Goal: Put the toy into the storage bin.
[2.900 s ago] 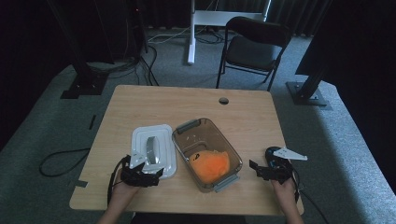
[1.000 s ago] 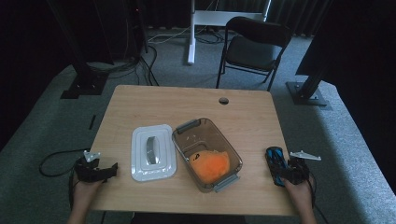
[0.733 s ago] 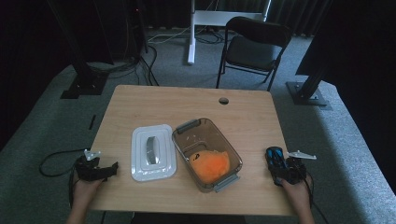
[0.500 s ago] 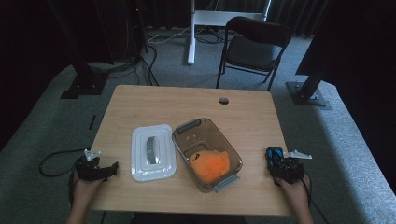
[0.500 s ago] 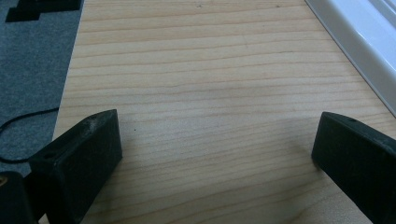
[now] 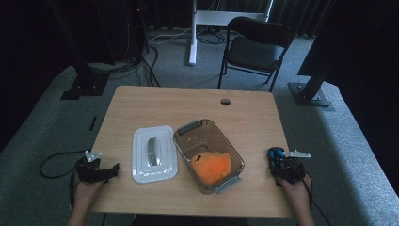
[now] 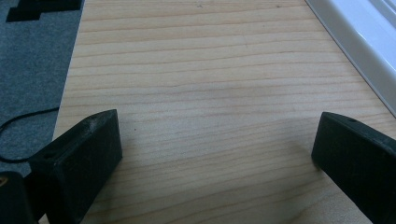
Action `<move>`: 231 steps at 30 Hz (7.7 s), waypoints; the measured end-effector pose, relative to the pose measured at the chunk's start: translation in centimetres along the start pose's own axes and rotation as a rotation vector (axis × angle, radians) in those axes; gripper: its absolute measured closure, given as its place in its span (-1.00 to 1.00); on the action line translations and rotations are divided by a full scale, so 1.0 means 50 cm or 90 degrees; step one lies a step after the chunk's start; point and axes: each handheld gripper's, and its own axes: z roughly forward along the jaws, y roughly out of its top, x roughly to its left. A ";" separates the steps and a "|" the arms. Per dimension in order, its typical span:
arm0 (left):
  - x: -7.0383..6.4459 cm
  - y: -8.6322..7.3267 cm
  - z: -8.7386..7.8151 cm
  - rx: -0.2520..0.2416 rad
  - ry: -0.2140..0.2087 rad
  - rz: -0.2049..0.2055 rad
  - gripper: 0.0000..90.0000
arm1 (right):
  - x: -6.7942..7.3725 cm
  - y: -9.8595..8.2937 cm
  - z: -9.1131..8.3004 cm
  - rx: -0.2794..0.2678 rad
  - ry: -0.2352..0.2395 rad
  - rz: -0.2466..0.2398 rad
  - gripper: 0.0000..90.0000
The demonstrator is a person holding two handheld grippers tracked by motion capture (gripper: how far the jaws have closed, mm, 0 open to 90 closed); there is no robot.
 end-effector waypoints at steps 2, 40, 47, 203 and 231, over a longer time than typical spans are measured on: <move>0.000 0.000 0.000 0.000 0.000 0.000 -0.95 | 0.001 0.002 -0.001 0.004 -0.005 -0.006 -0.47; -0.001 -0.001 -0.001 0.001 0.002 -0.001 -0.95 | 0.008 0.024 -0.012 0.053 0.037 0.004 -0.40; -0.001 -0.001 -0.001 0.000 0.002 -0.001 -0.95 | 0.008 0.042 -0.033 0.030 0.043 0.009 -0.40; 0.000 -0.001 -0.001 -0.003 0.002 -0.002 -0.92 | 0.215 0.197 -0.103 -0.213 0.265 -0.046 -0.70; -0.090 0.043 -0.037 0.011 -0.036 0.036 -0.91 | 0.075 0.078 -0.047 -0.182 0.131 0.022 -0.71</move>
